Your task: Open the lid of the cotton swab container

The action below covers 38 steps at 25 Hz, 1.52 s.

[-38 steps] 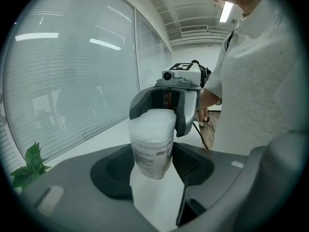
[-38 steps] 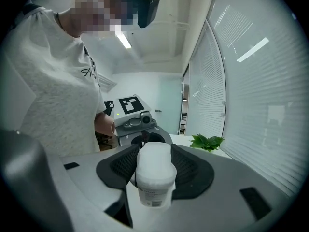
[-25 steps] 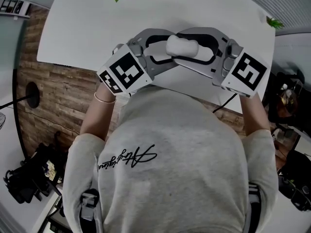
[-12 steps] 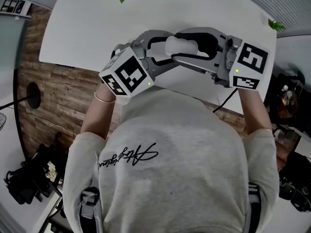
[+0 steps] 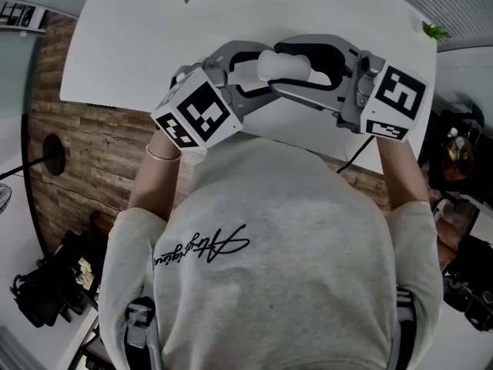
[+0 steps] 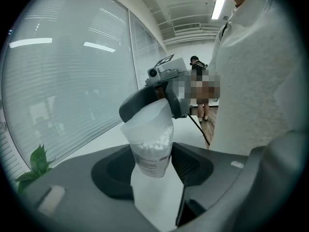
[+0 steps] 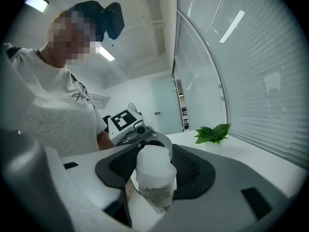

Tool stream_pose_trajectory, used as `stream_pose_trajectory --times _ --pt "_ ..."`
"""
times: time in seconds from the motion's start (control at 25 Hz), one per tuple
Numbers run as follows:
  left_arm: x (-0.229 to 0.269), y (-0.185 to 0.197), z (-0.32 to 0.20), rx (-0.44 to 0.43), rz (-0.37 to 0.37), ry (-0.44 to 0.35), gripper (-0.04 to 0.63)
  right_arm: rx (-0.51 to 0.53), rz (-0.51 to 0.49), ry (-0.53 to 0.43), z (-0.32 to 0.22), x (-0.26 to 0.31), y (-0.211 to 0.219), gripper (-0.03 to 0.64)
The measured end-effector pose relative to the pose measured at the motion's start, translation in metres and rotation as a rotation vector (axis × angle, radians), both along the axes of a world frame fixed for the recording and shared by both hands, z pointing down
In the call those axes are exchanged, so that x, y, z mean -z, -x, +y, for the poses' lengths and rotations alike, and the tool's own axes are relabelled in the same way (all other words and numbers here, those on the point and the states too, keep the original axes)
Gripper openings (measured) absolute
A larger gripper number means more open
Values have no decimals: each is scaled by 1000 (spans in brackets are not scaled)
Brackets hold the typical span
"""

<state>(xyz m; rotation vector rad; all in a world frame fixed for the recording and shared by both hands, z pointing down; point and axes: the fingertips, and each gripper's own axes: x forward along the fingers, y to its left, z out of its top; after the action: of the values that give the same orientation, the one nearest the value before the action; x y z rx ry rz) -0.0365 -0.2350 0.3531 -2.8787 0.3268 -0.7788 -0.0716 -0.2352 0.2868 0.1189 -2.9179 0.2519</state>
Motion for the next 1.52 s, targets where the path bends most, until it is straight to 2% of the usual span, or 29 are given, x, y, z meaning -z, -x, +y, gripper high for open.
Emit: stream_pose_trajectory --times 0.08,0.16,0.44,0.88,1.52 --pt "-3 3 -1 12 -19 -6 230 -40 4 -31 -5 4 -1 238" --pt "-5 5 0 14 -34 -14 230 -60 0 -50 -6 8 -2 225" --pt "1 -3 2 20 -13 -23 229 -78 -23 -101 -5 22 -9 195" --pt "5 -11 6 13 -5 -27 229 -130 -62 -168 -18 41 -18 106" --pt "20 -20 13 -19 45 -38 227 -181 -93 -160 -31 51 -26 72"
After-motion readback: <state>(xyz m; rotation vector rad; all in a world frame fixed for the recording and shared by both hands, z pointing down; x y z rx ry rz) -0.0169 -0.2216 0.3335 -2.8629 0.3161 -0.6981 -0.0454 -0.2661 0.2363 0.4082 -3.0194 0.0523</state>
